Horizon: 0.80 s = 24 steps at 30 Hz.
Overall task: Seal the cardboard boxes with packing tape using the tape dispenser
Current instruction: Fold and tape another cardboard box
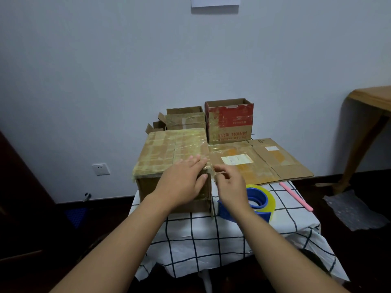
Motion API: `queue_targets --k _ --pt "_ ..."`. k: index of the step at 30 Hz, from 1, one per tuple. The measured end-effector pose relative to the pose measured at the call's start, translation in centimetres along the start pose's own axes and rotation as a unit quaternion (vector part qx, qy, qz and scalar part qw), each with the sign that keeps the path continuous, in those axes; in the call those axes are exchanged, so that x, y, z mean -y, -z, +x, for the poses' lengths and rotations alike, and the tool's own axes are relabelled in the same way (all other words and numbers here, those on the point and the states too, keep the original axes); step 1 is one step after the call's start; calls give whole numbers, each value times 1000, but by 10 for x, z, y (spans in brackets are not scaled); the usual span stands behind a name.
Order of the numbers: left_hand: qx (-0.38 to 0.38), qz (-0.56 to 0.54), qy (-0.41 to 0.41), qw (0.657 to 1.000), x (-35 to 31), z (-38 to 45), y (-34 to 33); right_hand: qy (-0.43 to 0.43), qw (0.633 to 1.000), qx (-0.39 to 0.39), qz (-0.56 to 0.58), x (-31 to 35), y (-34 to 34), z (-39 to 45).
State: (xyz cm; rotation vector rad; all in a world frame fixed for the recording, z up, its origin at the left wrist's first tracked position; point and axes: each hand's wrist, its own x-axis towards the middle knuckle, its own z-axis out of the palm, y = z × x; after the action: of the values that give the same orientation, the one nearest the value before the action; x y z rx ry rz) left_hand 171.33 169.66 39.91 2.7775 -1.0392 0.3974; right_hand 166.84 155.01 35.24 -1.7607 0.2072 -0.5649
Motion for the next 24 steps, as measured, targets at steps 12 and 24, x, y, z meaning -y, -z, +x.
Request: queue_targets --k 12,24 --pt "8 -40 37 998 -3 -9 13 24 986 122 -107 -13 -14 -29" --pt "-181 -108 68 975 15 -41 11 53 985 59 -155 -6 -8 -20"
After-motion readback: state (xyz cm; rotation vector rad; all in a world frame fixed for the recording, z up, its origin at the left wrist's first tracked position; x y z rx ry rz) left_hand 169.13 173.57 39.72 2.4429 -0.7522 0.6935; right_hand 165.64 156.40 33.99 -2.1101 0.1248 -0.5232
